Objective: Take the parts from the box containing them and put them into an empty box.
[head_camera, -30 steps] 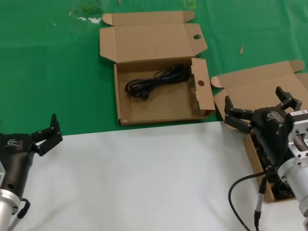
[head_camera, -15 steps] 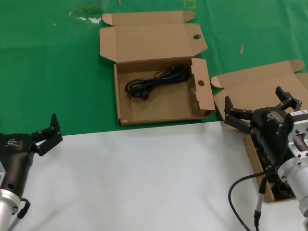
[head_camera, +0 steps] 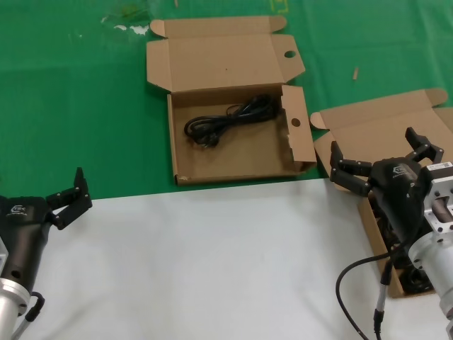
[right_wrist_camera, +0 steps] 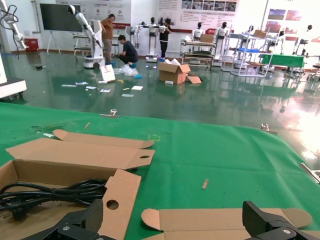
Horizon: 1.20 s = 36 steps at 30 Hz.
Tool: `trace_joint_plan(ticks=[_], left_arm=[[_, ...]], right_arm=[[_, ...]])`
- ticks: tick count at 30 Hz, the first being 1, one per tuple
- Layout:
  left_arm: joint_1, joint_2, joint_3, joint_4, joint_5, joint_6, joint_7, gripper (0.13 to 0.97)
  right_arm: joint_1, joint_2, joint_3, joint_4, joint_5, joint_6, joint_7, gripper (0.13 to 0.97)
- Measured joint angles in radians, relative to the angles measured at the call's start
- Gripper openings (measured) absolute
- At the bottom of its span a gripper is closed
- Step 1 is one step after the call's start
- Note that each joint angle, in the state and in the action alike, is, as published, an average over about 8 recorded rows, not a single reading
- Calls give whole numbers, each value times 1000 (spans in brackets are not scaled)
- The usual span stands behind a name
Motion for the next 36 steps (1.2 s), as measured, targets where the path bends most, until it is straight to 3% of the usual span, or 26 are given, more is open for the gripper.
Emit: trace_joint_plan(ticks=[36], left_arm=[[0, 0, 0, 0, 0, 0, 0, 966]], right_arm=[[0, 0, 0, 0, 0, 0, 0, 966]])
